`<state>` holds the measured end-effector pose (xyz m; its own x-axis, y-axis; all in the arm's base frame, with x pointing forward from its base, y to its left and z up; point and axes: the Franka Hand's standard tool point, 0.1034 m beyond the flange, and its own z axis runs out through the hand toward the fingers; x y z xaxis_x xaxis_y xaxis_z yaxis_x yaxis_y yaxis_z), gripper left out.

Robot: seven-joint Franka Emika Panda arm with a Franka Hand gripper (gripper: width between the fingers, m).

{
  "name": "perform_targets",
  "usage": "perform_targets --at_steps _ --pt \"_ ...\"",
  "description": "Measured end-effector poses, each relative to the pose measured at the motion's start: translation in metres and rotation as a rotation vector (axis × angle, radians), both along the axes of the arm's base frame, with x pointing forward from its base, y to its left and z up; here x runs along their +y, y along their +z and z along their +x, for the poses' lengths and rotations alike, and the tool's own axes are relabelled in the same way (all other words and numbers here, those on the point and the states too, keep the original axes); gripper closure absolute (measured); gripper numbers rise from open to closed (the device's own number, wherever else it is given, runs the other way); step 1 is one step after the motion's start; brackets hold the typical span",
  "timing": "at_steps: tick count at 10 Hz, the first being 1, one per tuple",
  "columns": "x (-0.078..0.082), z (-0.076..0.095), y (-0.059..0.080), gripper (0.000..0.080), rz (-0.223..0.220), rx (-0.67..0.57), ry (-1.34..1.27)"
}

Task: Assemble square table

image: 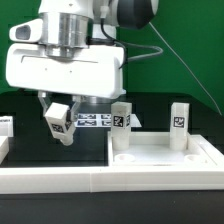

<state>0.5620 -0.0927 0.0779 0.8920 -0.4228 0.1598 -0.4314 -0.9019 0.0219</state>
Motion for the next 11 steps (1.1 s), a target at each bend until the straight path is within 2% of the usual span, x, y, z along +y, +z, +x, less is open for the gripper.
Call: perform_targets --at_steps 1,4,8,9,11 --pt "0.008 0.011 0.002 0.0508 0.002 -0.010 -0.002" --pt "0.041 0.051 0.026 0.0508 0.048 -0.003 -0.044" --pt "0.041 0.052 0.025 0.0508 0.045 -0.009 -0.047" --pt "0.048 0.056 0.029 0.0508 0.050 -0.014 -0.055" --pt "0.077 0.068 0.035 0.0508 0.073 -0.032 -0.121"
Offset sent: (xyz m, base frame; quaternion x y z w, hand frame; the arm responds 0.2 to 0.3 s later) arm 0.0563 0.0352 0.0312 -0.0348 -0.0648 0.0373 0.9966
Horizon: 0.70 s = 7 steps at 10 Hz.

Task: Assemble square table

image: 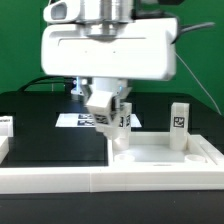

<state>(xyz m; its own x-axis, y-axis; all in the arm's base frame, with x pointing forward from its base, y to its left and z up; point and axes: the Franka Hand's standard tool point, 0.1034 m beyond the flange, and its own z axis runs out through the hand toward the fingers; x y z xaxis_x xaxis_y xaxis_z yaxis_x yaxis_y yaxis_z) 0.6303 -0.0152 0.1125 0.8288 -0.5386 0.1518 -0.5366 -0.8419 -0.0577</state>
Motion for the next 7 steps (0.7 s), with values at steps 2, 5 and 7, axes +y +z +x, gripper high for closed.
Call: perform_targets --at_steps 2,5,7 --pt "0.029 0.000 -0.001 0.0508 0.008 -0.007 -0.004" --pt "0.043 0.001 -0.003 0.0508 0.002 -0.024 -0.001" --pt "0.047 0.005 -0.002 0.0508 -0.007 -0.070 -0.015"
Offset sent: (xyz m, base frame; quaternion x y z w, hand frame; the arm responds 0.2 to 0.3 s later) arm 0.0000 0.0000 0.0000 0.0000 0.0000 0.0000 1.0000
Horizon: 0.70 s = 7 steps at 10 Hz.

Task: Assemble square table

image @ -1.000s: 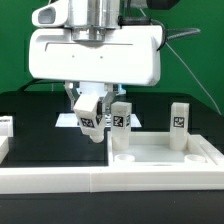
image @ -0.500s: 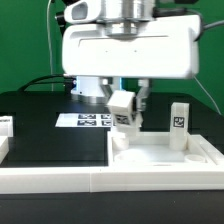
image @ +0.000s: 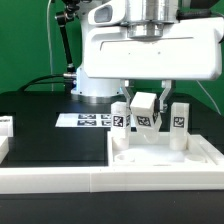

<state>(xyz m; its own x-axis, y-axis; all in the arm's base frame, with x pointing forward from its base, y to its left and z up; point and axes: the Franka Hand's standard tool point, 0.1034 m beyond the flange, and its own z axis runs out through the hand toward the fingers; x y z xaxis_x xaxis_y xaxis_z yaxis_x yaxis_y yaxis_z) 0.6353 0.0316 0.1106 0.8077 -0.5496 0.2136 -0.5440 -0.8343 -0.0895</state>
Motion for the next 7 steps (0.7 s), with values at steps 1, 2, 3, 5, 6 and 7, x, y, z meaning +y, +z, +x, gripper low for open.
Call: perform_targets --at_steps 1,2,3,5,6,7 --pt "0.017 -0.004 -0.004 0.0508 -0.015 -0.084 -0.028" --pt "0.035 -0.016 -0.011 0.0508 -0.019 -0.110 -0.026" --pt "0.050 -0.021 -0.014 0.0508 -0.021 -0.162 -0.034" --pt "0.081 -0.032 -0.021 0.0508 -0.033 -0.229 -0.026" --pt "0.087 -0.034 -0.021 0.0508 -0.060 -0.239 -0.001" --pt "0.081 -0.031 -0.016 0.0508 -0.099 -0.215 0.063"
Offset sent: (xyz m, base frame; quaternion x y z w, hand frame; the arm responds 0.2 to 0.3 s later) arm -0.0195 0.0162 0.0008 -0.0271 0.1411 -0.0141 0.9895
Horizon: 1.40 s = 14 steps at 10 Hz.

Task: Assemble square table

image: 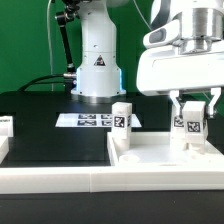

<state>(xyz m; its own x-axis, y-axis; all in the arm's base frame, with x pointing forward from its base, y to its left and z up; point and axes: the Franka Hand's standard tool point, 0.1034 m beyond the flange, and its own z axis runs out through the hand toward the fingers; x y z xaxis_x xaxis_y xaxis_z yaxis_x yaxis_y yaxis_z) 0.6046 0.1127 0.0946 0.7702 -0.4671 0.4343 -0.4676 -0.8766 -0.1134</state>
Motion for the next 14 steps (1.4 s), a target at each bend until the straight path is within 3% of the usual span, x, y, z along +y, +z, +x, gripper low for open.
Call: perform_targets --at_steps 2,7,8,10,14 --pt "-0.0091 0.0139 0.0063 0.0508 -0.084 0.040 0.136" --pt "-0.0075 0.0134 0.0053 0.0508 -0.084 0.039 0.138" --pt "-0.0033 0.0131 0.0034 0.0508 -0.144 0.055 0.243" --pt "-0.0074 0.0154 0.0051 0.0508 -0.197 0.063 0.342" --pt "-0.0082 0.0177 0.0058 0.0508 -0.196 0.051 0.335"
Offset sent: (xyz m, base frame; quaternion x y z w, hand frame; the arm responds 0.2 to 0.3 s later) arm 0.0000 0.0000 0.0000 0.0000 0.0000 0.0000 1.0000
